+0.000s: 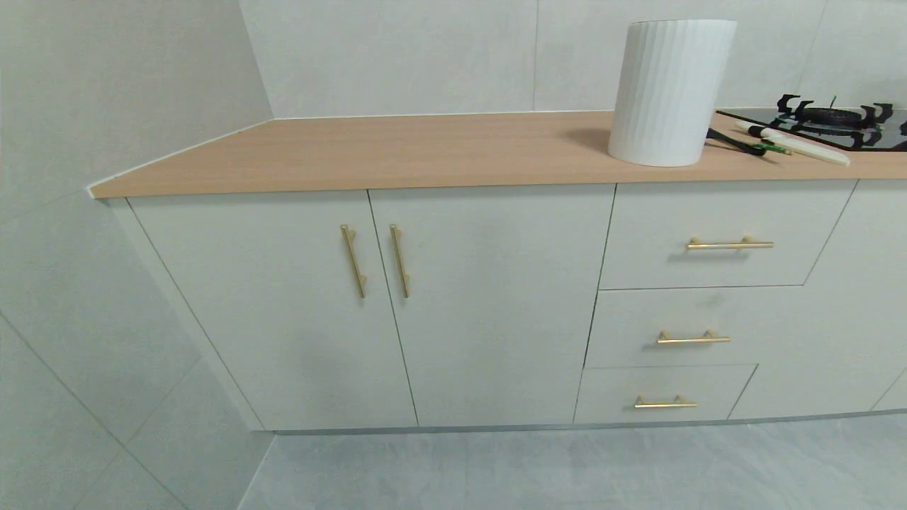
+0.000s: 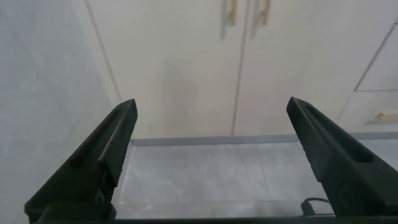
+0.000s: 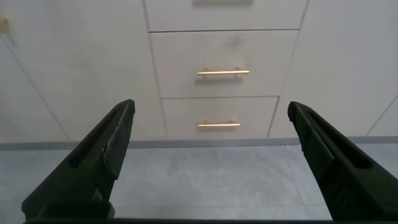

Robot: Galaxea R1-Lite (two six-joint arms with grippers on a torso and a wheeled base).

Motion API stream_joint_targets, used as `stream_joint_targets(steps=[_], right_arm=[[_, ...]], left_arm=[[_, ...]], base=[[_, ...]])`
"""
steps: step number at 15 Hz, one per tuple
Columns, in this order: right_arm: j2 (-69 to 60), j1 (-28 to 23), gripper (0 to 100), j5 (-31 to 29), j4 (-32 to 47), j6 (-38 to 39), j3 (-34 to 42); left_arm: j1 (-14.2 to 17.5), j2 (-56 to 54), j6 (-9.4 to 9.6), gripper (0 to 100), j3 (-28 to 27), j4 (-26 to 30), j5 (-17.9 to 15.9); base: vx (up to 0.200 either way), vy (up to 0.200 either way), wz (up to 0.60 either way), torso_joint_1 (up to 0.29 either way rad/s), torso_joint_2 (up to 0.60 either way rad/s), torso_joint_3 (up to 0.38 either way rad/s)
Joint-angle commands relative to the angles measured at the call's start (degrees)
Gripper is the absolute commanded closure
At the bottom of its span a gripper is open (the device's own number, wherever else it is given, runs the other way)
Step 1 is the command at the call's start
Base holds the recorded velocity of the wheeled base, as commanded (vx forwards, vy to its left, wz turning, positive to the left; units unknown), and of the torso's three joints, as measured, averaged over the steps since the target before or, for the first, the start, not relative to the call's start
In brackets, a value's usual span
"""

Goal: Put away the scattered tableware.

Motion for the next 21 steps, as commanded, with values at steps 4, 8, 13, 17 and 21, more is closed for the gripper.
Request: stream_joint_targets(steps=[4, 8, 13, 17, 21], right_arm=[[0.11, -0.01, 0, -0.02, -0.02, 0.19, 0.00], [0.11, -0.01, 0, -0.02, -0.02, 0.19, 0.00], [0.11, -0.01, 0, -0.02, -0.02, 0.19, 0.00], [0.11, -0.01, 0, -0.02, -0.02, 0.19, 0.00], [0.11, -0.01, 0, -0.02, -0.02, 0.28, 0.00]], left_arm=[[-0.02, 0.07, -0.03, 0, -0.06, -0.01, 0.01], [-0.02, 0.07, -0.12, 0, 0.02, -0.01, 0.01], [-0.02, 0.07, -0.12, 0, 0.02, -0.01, 0.01], [-0.02, 0.07, -0.03, 0, -0.06, -0.01, 0.01], [-0.02, 0.07, 0.06, 0, 0.02, -0.01, 0.01]], base=[[0.000, -0.200, 0.00, 0.000, 0.00, 0.001], [0.000, -0.200, 0.00, -0.001, 0.00, 0.002], [0.000, -0.080, 0.00, -0.001, 0.00, 0.001], [0.000, 0.000, 0.00, 0.000, 0.00, 0.000], [0.150, 0.000, 0.00, -0.001, 0.00, 0.001]])
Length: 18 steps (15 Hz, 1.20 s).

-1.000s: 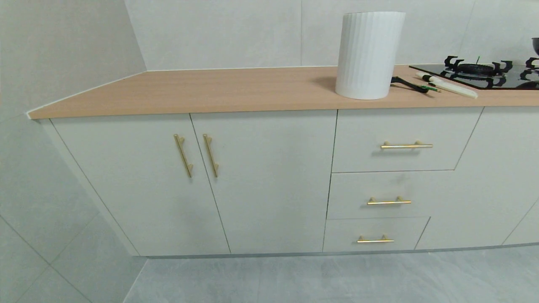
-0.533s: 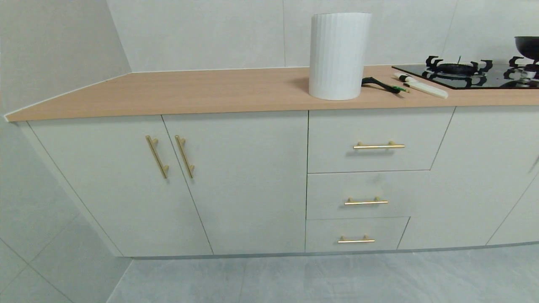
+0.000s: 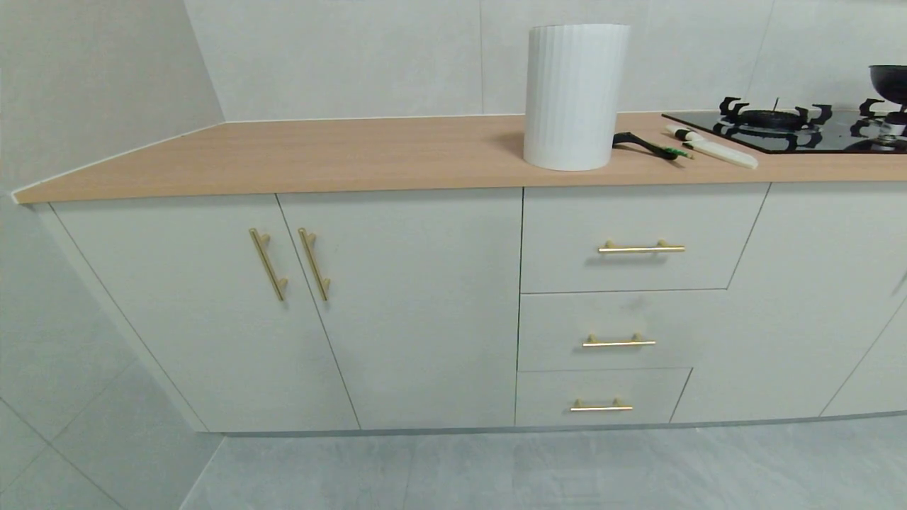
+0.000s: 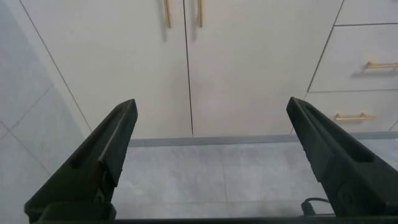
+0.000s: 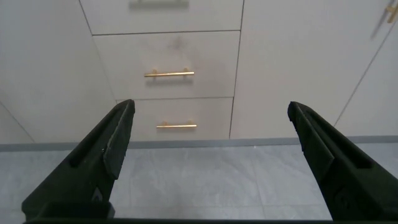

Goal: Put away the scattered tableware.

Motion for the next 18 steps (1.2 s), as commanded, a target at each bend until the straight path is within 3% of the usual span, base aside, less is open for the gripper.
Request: stream_joint_targets(steps=[1, 18], right_arm=[[0.10, -0.01, 0, 0.00, -0.02, 0.06, 0.00], [0.10, -0.01, 0, -0.08, -0.02, -0.47, 0.00]], left_arm=[[0.00, 0.07, 0.00, 0, 0.05, -0.01, 0.01], [0.00, 0.07, -0.09, 0, 0.05, -0.01, 0.10]], base=[[0.200, 0.000, 0.00, 0.002, 0.01, 0.002], [0.012, 0.000, 0.00, 0.000, 0.00, 0.000]])
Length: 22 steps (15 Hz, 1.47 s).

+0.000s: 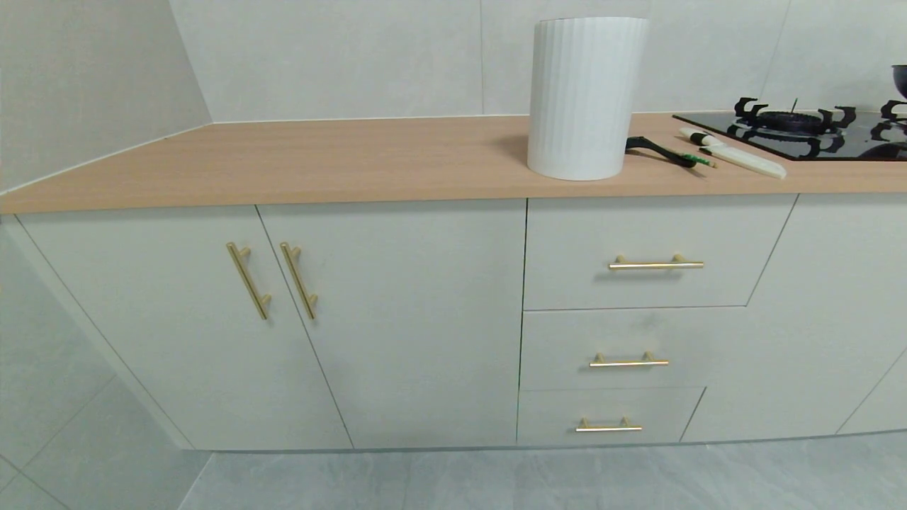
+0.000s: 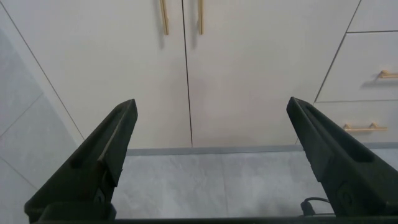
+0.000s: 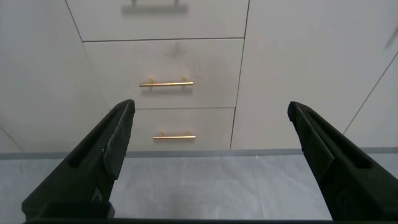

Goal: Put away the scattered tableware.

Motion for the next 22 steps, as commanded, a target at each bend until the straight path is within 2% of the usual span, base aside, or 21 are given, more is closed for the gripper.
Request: stream_joint_targets(steps=[1, 3, 4, 7, 10, 14, 16, 22], right_arm=[[0.07, 0.04, 0, -0.04, -0.28, -0.13, 0.00], [0.51, 0.04, 0, 1.72, -3.36, 1.01, -4.04], [2.53, 0.30, 0, 3.48, -2.39, 1.01, -5.01], [16.77, 0.92, 0, 7.08, -1.16, 0.93, -6.86], [31.98, 2.94, 0, 10.42, -1.34, 0.84, -12.22], [51.66, 7.25, 0, 10.51, -2.74, 0.84, -20.30], [61.42, 8.65, 0, 10.42, -6.70, 0.66, -23.03], [85.77, 8.92, 0, 9.98, -10.12, -1.01, -36.47]], left_arm=[[0.00, 0.07, 0.02, 0, 0.02, -0.01, 0.00], [0.00, 0.07, 0.02, 0, -0.06, -0.01, 0.00], [0.00, 0.07, 0.02, 0, 0.02, -0.01, 0.00], [0.00, 0.07, 0.02, 0, 0.02, -0.01, 0.00], [0.00, 0.07, 0.02, 0, 0.02, -0.01, 0.00], [0.00, 0.07, 0.02, 0, 0.02, -0.01, 0.00], [0.00, 0.07, 0.02, 0, 0.02, -0.01, 0.00], [0.00, 0.07, 0.02, 0, 0.02, -0.01, 0.00]], base=[[0.000, 0.000, 0.00, 0.000, 0.00, 0.000], [0.000, 0.000, 0.00, 0.000, 0.00, 0.000], [0.000, 0.000, 0.00, 0.000, 0.00, 0.000], [0.000, 0.000, 0.00, 0.000, 0.00, 0.000], [0.000, 0.000, 0.00, 0.000, 0.00, 0.000], [0.000, 0.000, 0.00, 0.000, 0.00, 0.000], [0.000, 0.000, 0.00, 0.000, 0.00, 0.000], [0.000, 0.000, 0.00, 0.000, 0.00, 0.000]])
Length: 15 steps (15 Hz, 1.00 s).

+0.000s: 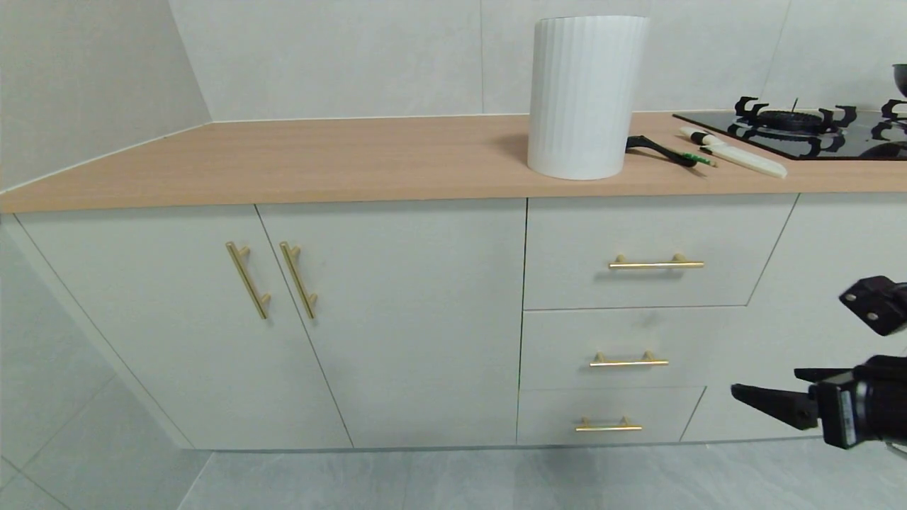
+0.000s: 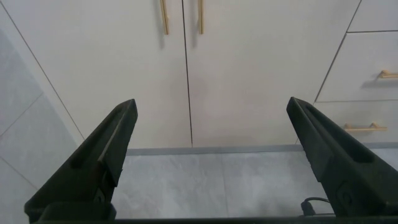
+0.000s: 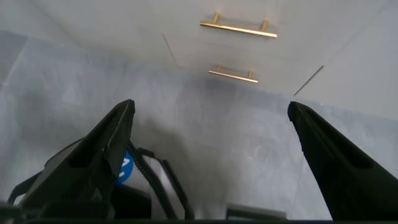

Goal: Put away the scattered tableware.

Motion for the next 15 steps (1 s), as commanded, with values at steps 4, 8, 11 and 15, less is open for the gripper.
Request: stream_joint_targets(steps=[4, 8, 11, 15], right_arm=[[22.59, 1.02, 0, -0.62, -3.77, -0.28, -10.51], [32.26, 1.29, 0, -2.82, -13.17, -0.54, -10.60], [36.92, 1.38, 0, -2.73, -16.34, -0.19, -10.16], [47.20, 1.38, 0, -5.72, -29.34, 1.21, -9.72]], left_arm=[[0.00, 0.07, 0.02, 0, 0.02, -0.01, 0.00], [0.00, 0.07, 0.02, 0, 0.02, -0.01, 0.00], [0.00, 0.07, 0.02, 0, 0.02, -0.01, 0.00], [0.00, 0.07, 0.02, 0, -0.06, -0.01, 0.00]], base=[[0.000, 0.000, 0.00, 0.000, 0.00, 0.000], [0.000, 0.000, 0.00, 0.000, 0.00, 0.000], [0.000, 0.000, 0.00, 0.000, 0.00, 0.000], [0.000, 0.000, 0.00, 0.000, 0.00, 0.000]])
